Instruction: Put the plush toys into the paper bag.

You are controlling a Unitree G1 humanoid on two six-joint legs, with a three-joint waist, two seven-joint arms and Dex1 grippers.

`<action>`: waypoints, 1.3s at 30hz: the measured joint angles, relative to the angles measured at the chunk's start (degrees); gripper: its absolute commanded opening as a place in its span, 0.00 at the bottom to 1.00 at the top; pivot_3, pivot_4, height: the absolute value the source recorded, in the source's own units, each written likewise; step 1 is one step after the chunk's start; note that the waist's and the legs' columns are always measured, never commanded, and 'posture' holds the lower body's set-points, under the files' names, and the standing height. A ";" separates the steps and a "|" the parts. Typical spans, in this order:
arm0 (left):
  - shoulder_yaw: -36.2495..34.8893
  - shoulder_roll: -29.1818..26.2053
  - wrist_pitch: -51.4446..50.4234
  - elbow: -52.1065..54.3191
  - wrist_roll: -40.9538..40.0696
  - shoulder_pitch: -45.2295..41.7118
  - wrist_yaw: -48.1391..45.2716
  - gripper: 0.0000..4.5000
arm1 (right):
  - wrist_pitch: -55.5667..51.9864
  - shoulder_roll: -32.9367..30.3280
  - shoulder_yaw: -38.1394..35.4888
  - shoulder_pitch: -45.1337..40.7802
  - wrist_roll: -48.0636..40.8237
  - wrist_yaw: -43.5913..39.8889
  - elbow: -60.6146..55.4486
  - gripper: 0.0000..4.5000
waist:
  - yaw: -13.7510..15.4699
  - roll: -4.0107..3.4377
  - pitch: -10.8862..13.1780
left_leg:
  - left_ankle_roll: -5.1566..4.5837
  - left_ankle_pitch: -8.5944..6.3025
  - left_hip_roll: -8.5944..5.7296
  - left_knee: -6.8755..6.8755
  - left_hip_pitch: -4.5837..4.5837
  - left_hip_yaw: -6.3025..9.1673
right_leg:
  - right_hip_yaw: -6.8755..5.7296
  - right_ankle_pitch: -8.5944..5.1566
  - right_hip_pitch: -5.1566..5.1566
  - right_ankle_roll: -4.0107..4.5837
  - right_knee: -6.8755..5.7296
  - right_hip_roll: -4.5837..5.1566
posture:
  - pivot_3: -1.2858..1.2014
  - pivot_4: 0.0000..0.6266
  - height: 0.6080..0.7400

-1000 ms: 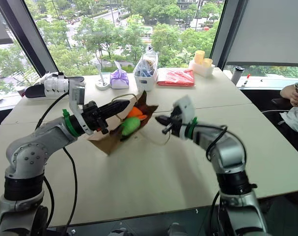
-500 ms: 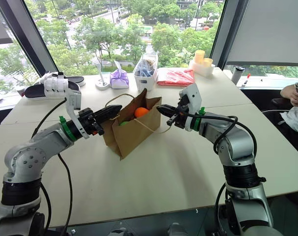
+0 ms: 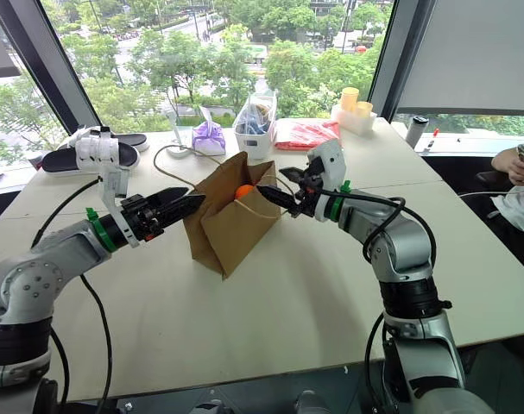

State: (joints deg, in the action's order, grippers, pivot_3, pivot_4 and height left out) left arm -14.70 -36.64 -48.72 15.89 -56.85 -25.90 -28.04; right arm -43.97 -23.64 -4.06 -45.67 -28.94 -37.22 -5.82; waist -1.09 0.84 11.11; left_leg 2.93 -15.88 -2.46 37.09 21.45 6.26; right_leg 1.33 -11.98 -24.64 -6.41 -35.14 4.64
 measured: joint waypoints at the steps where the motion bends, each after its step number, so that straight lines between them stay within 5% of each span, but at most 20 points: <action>1: -0.09 -0.98 0.00 0.17 0.08 0.83 -0.72 1.00 | -0.27 -0.01 -1.43 -1.10 -0.96 0.54 0.47 0.99 | 0.01 0.00 0.00 | 0.00 0.00 0.00 -0.01 0.00 0.00 | 0.00 0.00 0.00 0.00 0.00 0.00 | 0.52 0.24 1.00; 12: 0.20 -3.88 1.19 1.46 4.25 6.40 -5.15 1.00 | -0.71 -3.55 -9.93 -2.84 -0.27 10.19 8.10 0.99 | 0.17 0.00 0.00 | -0.02 -0.01 0.01 -0.05 0.02 -0.01 | 0.00 -0.01 -0.01 0.01 0.04 0.01 | 0.52 0.24 1.00; 16: 1.33 -2.14 2.13 2.36 5.82 7.12 -5.43 1.00 | -2.10 -4.39 -4.03 6.16 1.85 9.06 5.89 0.71 | 0.06 -0.01 0.00 | -0.02 -0.01 0.01 -0.04 0.02 -0.03 | 0.01 -0.01 -0.01 0.01 0.02 0.02 | 0.52 0.24 1.00; 22: 4.42 -0.15 2.20 3.03 7.22 7.07 -5.90 1.00 | -1.72 3.24 4.95 11.22 2.91 9.73 1.22 0.00 | -0.95 -0.03 0.01 | -0.02 -0.01 0.07 -0.02 0.00 -0.05 | 0.03 0.00 -0.05 0.01 -0.07 -0.02 | 0.52 0.24 1.00; 30: 4.87 0.31 2.85 3.00 8.73 6.92 -6.11 1.00 | -0.54 4.66 6.55 11.18 5.09 10.31 0.53 0.00 | -0.55 -0.02 0.01 | -0.02 -0.01 0.04 -0.03 0.02 -0.04 | 0.03 0.00 -0.04 0.00 0.00 0.00 | 0.52 0.24 1.00; 39: 12.96 9.87 11.43 -2.32 21.28 4.95 -2.83 1.00 | 1.39 10.57 10.68 7.60 7.53 10.19 3.68 0.00 | 0.32 -0.02 0.00 | -0.01 0.00 0.02 -0.01 0.03 -0.03 | 0.01 0.01 -0.04 0.01 -0.01 0.00 | 0.52 0.24 1.00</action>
State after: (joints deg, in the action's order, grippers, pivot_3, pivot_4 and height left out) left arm -1.74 -26.77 -37.29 13.57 -35.57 -20.95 -30.87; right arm -42.57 -13.07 6.61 -38.07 -21.41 -27.03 -2.15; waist -0.77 0.82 11.12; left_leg 2.92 -15.88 -2.44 37.08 21.47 6.23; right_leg 1.34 -11.97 -24.69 -6.39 -35.16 4.64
